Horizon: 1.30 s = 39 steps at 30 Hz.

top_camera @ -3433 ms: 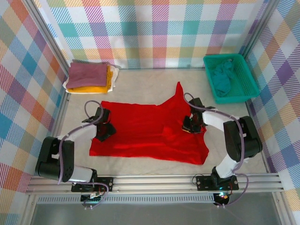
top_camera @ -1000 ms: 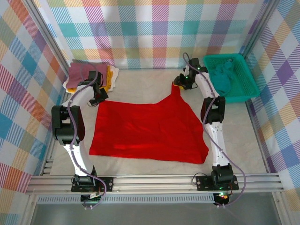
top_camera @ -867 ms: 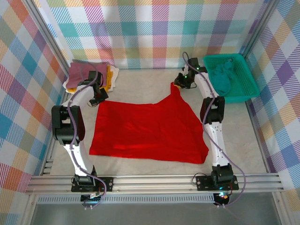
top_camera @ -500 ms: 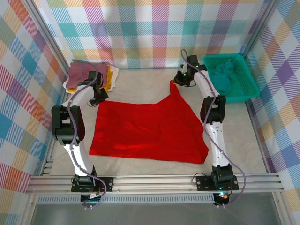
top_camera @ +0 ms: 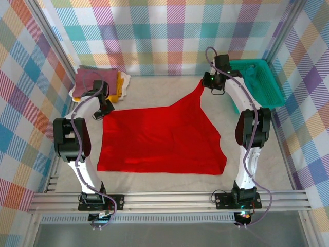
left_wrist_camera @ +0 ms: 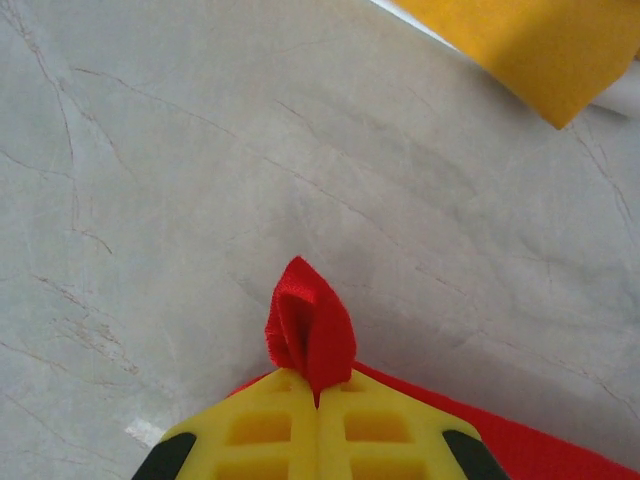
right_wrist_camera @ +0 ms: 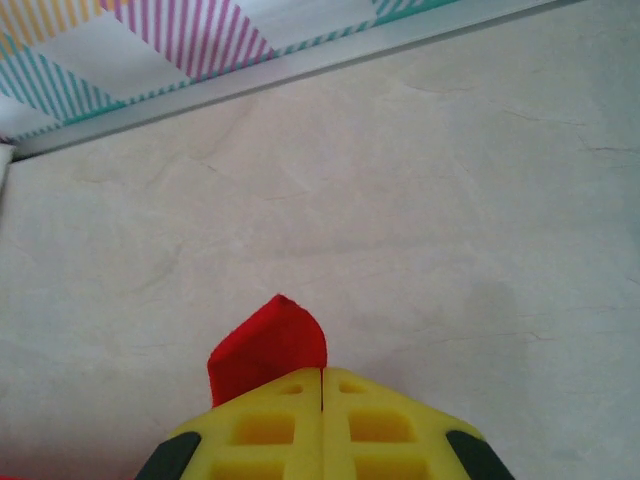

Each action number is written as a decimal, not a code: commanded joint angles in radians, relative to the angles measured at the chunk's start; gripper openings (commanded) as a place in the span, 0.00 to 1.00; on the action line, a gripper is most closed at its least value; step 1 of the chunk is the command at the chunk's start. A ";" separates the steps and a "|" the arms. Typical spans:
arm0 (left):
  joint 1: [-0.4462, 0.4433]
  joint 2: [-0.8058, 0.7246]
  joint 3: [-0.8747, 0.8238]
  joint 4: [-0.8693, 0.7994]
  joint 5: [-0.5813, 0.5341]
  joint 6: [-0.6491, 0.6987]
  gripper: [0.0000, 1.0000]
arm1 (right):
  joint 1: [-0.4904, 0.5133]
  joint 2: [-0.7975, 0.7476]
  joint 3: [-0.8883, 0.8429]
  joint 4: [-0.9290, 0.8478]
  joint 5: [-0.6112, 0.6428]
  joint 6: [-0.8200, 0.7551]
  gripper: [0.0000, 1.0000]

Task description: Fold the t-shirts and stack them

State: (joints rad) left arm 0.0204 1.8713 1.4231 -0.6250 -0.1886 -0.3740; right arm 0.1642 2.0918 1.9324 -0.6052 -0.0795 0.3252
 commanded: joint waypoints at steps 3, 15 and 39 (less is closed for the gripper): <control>0.010 -0.028 0.002 0.007 -0.016 0.032 0.00 | 0.000 0.016 0.006 0.078 -0.079 -0.041 0.00; 0.010 -0.082 -0.050 0.070 0.066 0.040 0.00 | 0.000 -0.111 -0.139 0.206 -0.230 -0.079 0.00; 0.010 -0.295 -0.319 0.133 0.065 0.011 0.00 | -0.006 -0.552 -0.629 0.291 -0.190 0.016 0.00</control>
State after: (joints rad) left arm 0.0208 1.6054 1.1442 -0.4931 -0.1284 -0.3508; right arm 0.1631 1.5970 1.3354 -0.3328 -0.2558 0.3252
